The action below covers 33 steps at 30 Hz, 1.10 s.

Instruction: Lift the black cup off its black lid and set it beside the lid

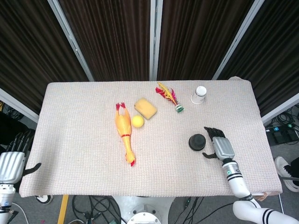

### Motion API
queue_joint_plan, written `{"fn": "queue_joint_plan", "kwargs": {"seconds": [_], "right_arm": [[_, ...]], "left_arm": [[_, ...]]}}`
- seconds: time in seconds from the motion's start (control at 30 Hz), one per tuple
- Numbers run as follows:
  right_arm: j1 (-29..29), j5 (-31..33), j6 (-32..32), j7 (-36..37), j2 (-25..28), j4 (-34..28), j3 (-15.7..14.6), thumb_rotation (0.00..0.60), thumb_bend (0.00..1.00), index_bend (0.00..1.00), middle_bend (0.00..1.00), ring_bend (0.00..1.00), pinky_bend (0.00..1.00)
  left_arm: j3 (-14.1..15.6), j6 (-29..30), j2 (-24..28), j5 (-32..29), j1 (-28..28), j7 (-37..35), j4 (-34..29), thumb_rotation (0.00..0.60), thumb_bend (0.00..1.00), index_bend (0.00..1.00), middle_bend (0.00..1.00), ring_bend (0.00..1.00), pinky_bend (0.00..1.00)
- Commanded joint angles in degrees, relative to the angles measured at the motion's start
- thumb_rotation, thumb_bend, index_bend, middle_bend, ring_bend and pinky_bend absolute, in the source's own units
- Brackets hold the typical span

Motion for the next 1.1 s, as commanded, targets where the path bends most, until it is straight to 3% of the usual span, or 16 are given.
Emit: {"fn": "queue_joint_plan", "kwargs": {"seconds": [0.03,0.47,1.1], "right_arm": [[0.49,0.31,-0.33,0.10,-1.03,1.03,0.12,0.600,0.09,0.00,0.08,0.00,0.00],[1.65,0.69,-1.38,1.04,-3.95,3.91,0.02,0.600,0.09,0.00,0.10,0.00,0.00],[2.52,1.52,-1.86,0.61,-5.32,5.60,0.20,0.600,0.10,0.00,0.21,0.00,0.00]], "left_arm": [[0.07,0.08,0.01,0.08,0.07,-0.17,0.18,0.600,0.13,0.04,0.03,0.00,0.19],[0.30,0.84,0.04,-0.13,0.95,-0.78,1.03,0.600,0.13,0.04,0.03,0.00,0.19],[0.63,0.75,-0.06,0.25,1.23,-1.67,1.89,0.600,0.13,0.04,0.03,0.00,0.19]]}}
